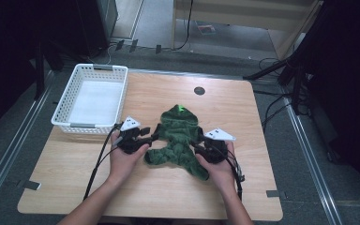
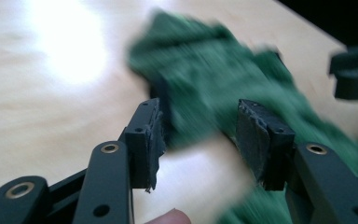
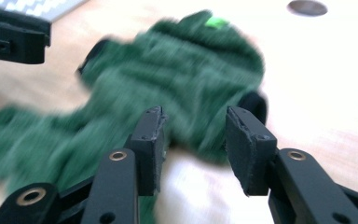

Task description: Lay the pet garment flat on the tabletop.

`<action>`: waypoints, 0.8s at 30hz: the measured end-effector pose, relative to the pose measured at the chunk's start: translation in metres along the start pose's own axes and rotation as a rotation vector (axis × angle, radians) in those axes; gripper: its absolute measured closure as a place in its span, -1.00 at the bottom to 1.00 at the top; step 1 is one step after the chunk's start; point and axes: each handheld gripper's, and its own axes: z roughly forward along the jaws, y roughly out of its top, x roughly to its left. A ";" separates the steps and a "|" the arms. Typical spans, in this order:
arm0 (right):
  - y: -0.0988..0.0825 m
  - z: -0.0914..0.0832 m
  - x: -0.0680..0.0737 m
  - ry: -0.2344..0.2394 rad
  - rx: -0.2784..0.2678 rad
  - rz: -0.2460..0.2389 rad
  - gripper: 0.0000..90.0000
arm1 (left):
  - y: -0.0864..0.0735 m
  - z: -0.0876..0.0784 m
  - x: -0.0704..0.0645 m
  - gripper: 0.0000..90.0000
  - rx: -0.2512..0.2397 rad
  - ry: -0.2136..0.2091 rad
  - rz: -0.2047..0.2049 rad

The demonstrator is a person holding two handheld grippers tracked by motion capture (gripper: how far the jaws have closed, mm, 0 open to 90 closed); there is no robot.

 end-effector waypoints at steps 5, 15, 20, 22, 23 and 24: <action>-0.022 -0.033 0.010 0.051 0.038 0.061 0.18 | -0.024 -0.029 -0.013 0.07 0.046 -0.044 0.060; -0.067 -0.047 0.017 0.132 0.097 0.099 0.16 | -0.055 -0.037 -0.028 0.03 0.063 -0.060 0.118; -0.065 -0.042 0.021 0.059 0.118 0.051 0.81 | -0.056 -0.029 -0.034 0.53 0.121 0.015 0.175; -0.061 -0.042 0.018 0.057 0.099 0.065 0.89 | -0.054 -0.029 -0.033 0.94 0.124 -0.012 0.159; -0.058 -0.043 0.017 0.046 0.080 0.063 0.90 | -0.053 -0.030 -0.033 1.00 0.118 -0.023 0.157; -0.055 -0.045 0.016 0.027 0.058 0.060 0.91 | -0.052 -0.031 -0.032 1.00 0.113 -0.030 0.157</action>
